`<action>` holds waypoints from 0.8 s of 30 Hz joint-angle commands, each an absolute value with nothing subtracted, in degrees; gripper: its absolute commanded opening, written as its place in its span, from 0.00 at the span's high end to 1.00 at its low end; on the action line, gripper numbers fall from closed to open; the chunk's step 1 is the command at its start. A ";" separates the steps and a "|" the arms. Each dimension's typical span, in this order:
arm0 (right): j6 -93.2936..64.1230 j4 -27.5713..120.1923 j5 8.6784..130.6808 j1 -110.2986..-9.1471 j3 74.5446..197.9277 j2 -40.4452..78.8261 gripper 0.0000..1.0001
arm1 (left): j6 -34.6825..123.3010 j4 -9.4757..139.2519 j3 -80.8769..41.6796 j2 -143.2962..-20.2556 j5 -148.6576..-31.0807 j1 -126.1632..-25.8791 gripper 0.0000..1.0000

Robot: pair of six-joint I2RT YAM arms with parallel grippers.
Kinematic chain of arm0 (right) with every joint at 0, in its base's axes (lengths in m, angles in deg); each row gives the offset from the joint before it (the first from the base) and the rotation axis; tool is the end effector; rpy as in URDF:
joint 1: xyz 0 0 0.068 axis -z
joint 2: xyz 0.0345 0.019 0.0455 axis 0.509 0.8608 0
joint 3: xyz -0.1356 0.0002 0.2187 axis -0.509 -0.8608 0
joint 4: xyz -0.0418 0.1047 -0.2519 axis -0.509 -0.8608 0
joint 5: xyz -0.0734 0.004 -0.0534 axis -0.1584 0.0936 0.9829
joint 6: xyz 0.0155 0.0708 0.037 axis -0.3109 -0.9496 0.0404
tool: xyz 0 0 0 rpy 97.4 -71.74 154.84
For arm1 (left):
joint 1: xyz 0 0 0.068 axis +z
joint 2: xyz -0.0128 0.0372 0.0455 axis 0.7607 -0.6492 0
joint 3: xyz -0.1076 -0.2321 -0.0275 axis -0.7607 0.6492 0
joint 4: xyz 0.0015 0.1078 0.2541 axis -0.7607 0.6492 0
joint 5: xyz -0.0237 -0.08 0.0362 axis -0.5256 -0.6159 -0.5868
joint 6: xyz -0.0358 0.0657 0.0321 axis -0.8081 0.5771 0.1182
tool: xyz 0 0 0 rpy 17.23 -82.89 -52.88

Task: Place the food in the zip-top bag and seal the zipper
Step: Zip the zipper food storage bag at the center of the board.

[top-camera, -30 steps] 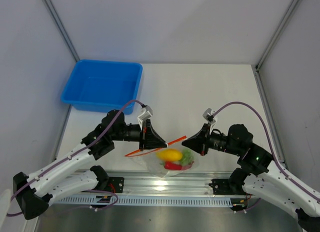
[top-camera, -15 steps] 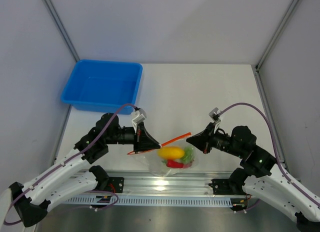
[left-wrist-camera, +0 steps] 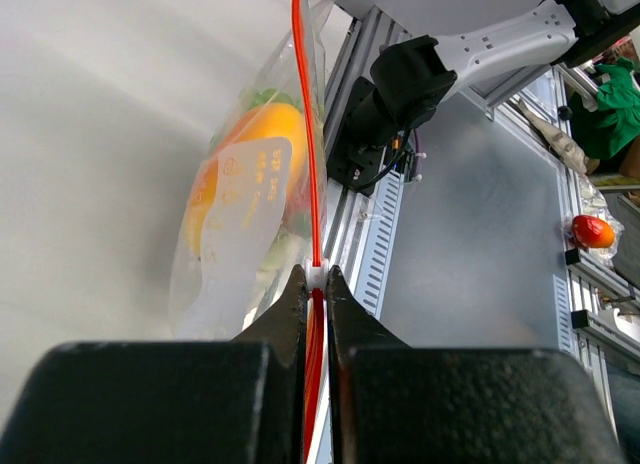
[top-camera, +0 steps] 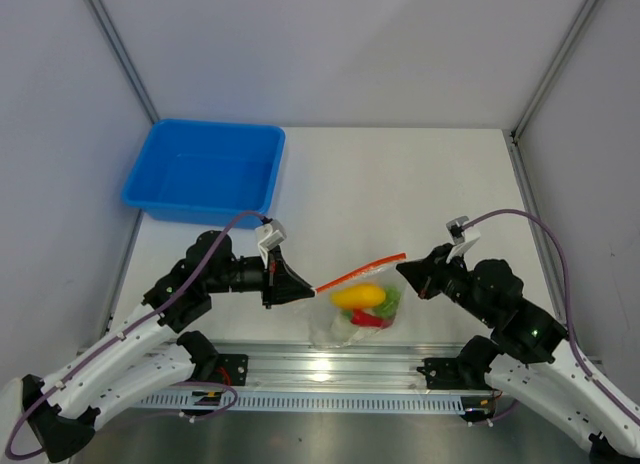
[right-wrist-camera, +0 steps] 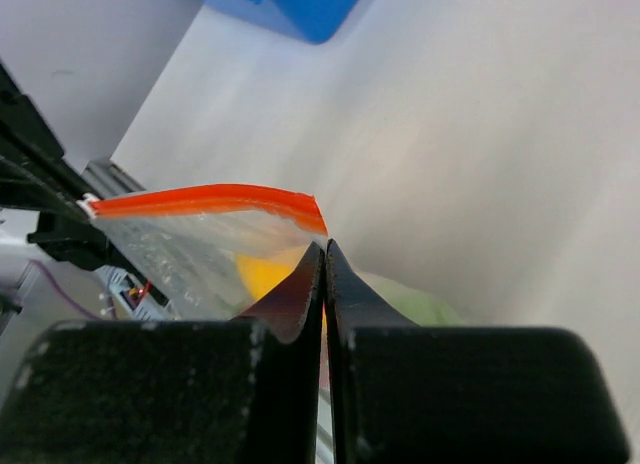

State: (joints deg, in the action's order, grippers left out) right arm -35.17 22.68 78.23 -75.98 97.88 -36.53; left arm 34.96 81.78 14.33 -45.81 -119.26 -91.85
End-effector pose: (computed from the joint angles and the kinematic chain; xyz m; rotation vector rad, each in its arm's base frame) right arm 0.1269 0.1270 0.3014 -0.2815 1.8552 0.8847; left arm 0.1300 -0.1768 0.2898 0.8580 1.8305 -1.3424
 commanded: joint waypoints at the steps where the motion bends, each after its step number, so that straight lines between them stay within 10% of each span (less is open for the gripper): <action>1: -36.33 20.37 88.38 -75.07 99.62 -37.54 1.00 | 35.76 82.90 14.08 -45.13 -119.31 -91.18 0.99; 24: -38.53 12.54 100.43 -74.80 100.94 -42.38 1.00 | 37.26 85.89 13.99 -43.11 -119.31 -89.42 1.00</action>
